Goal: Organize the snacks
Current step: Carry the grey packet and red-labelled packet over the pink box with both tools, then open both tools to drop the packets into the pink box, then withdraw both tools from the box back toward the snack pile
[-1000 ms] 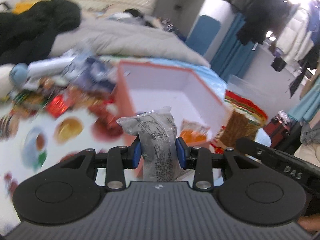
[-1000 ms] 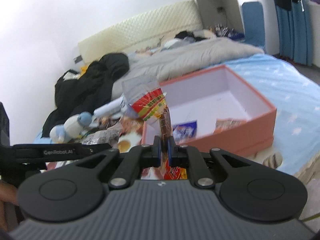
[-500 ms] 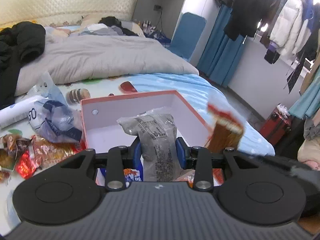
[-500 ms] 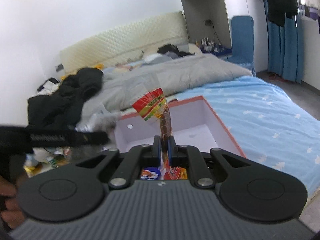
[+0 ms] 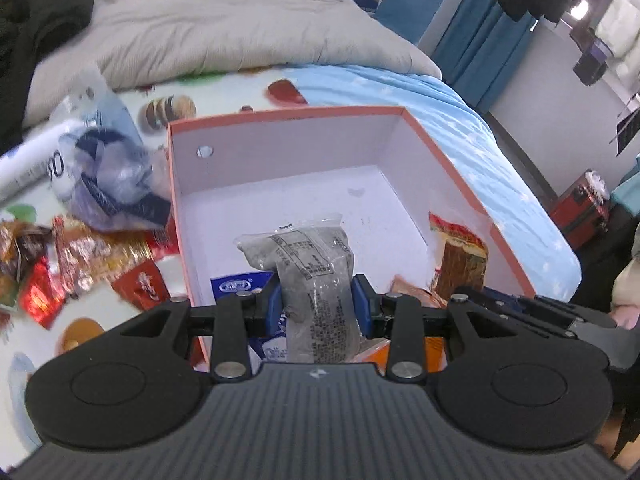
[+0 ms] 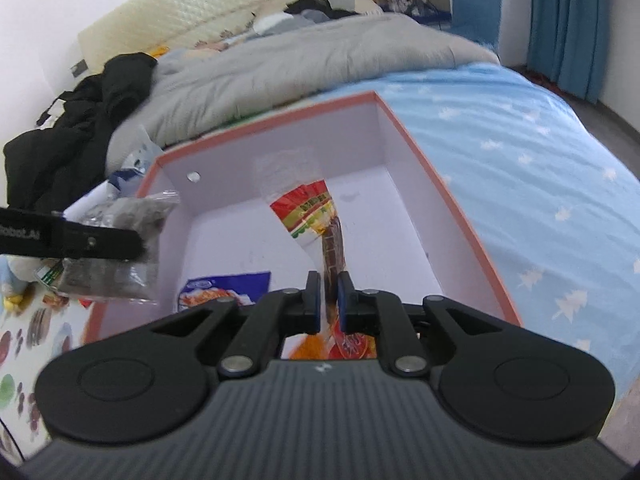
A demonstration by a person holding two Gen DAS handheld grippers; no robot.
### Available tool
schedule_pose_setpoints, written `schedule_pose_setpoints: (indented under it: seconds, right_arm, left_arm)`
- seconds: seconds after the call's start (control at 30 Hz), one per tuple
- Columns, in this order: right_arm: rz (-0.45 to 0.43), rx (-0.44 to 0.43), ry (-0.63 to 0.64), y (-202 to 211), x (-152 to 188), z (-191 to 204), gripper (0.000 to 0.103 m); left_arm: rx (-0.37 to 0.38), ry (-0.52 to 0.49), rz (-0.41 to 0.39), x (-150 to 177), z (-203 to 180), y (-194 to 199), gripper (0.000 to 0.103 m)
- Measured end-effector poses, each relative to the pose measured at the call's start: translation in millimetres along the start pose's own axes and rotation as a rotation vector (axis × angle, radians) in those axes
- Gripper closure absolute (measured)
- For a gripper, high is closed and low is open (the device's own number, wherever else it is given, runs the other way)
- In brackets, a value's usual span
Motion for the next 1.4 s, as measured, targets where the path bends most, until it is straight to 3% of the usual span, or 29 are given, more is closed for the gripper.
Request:
schedule_pose_setpoints:
  seconds: [0.1, 0.13, 0.23, 0.3, 0.37, 0.7, 0.9, 1.17, 1.4]
  right_arm:
    - [0.006, 0.004, -0.001, 3.4, 5.4, -2.7, 0.086]
    - [0.007, 0.003, -0.004, 2.6, 4.8, -4.1, 0.080]
    - [0.009, 0.001, -0.015, 1.6, 1.7, -6.8, 0.077]
    - [0.008, 0.004, -0.009, 2.0, 0.3, -6.8, 0.067]
    - [0.001, 0.005, -0.009, 5.0, 0.3, -6.3, 0.050]
    - [-0.085, -0.024, -0.015, 38.5, 9.7, 10.5, 0.049]
    - [-0.151, -0.046, 0.008, 66.4, 15.3, 31.3, 0.049]
    - [-0.215, -0.072, 0.015, 99.3, 31.9, 52.3, 0.049]
    - [-0.254, -0.079, 0.062, 114.9, 47.5, 80.5, 0.049]
  left_arm:
    - [0.005, 0.013, 0.013, 3.8, 2.4, -2.0, 0.061]
    - [0.006, 0.011, 0.005, 3.8, 1.8, -0.2, 0.061]
    - [-0.008, 0.006, -0.024, 1.2, 1.7, 7.2, 0.048]
    - [-0.003, 0.003, -0.051, -0.1, 0.2, 15.4, 0.044]
    - [-0.004, -0.012, -0.076, -0.3, -1.6, 23.1, 0.044]
    - [0.005, -0.036, -0.210, 23.7, -3.1, 77.4, 0.044]
    - [0.021, 0.011, -0.256, 49.2, 1.2, 103.4, 0.044]
    - [-0.012, -0.025, -0.299, 86.4, 5.8, 128.6, 0.044]
    - [-0.055, 0.082, -0.309, 129.1, 37.9, 145.6, 0.044]
Point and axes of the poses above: each gripper's, at about its wrist camera, not at the fingertips, and y roughly against the way its jaws point, z to its left, x to its underside, the point moved 8 cm from there along -y, roughly the way its jaws point, and after that the axes turned 1 degree about -z, right-handed, at the moved point
